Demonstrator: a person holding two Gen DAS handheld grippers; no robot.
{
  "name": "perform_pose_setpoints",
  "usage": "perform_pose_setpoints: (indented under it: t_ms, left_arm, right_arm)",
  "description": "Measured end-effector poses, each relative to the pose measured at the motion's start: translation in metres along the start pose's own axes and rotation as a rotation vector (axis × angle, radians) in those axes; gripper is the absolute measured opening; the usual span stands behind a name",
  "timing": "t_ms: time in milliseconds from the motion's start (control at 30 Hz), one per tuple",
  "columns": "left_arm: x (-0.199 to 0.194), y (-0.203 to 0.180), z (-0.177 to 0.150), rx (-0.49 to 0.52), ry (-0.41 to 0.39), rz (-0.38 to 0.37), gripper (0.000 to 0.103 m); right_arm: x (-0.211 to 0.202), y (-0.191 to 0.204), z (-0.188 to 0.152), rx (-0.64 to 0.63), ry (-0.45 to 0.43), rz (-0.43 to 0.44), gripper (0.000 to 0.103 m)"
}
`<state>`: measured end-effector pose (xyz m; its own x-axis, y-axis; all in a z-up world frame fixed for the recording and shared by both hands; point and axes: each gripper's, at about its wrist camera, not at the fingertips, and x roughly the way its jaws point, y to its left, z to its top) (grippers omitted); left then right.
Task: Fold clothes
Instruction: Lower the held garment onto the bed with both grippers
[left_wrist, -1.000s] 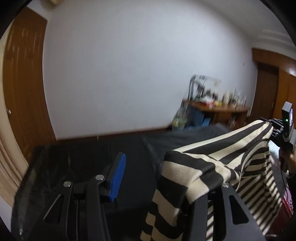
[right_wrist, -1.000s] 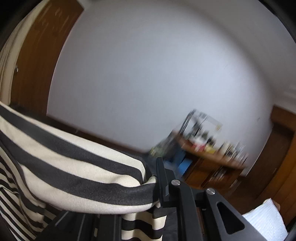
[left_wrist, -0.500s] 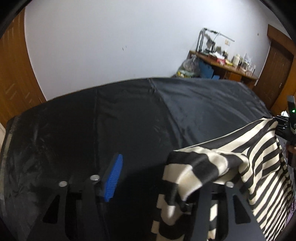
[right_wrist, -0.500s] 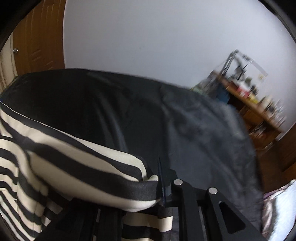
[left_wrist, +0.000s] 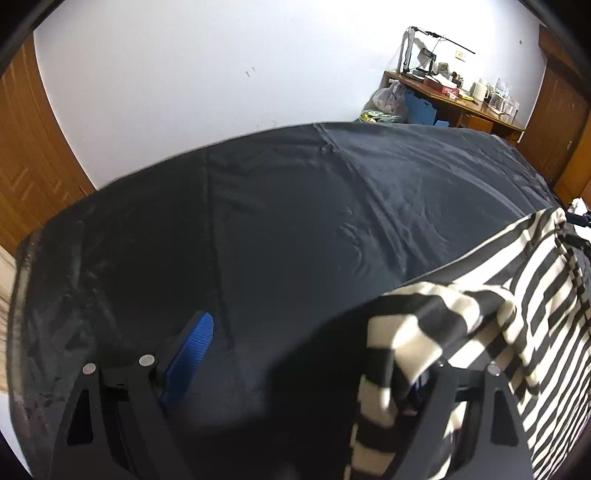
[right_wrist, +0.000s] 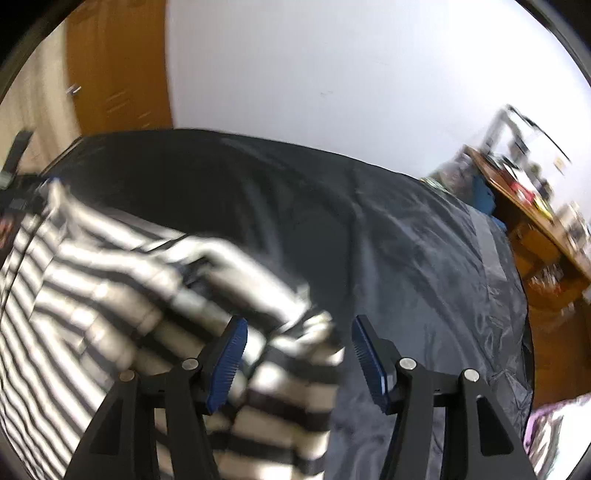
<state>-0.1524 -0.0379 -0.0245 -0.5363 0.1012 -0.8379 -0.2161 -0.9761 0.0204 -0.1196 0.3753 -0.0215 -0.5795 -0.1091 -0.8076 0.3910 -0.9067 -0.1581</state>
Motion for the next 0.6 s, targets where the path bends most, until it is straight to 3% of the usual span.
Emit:
perform_pose_setpoints:
  t_ms: [133, 300, 367, 467, 600]
  left_arm:
    - [-0.024, -0.012, -0.009, 0.077, -0.019, 0.108, 0.099]
    - [-0.051, -0.036, -0.032, 0.227, -0.031, 0.27, 0.1]
    - [-0.063, -0.038, -0.039, 0.209, -0.032, 0.248, 0.1]
    - [-0.084, -0.048, -0.047, 0.169, -0.058, 0.098, 0.1]
    - [-0.086, -0.091, -0.054, 0.33, -0.067, 0.13, 0.1]
  right_arm:
    - [-0.003, 0.037, -0.008, -0.173, 0.013, 0.0, 0.061]
    - [0.006, 0.062, -0.012, -0.277, 0.055, 0.055, 0.061]
    - [0.011, 0.067, -0.013, -0.284, 0.072, 0.085, 0.061]
    - [0.018, 0.07, -0.01, -0.276, 0.08, 0.117, 0.061]
    - [0.025, 0.07, -0.001, -0.257, 0.095, 0.17, 0.061]
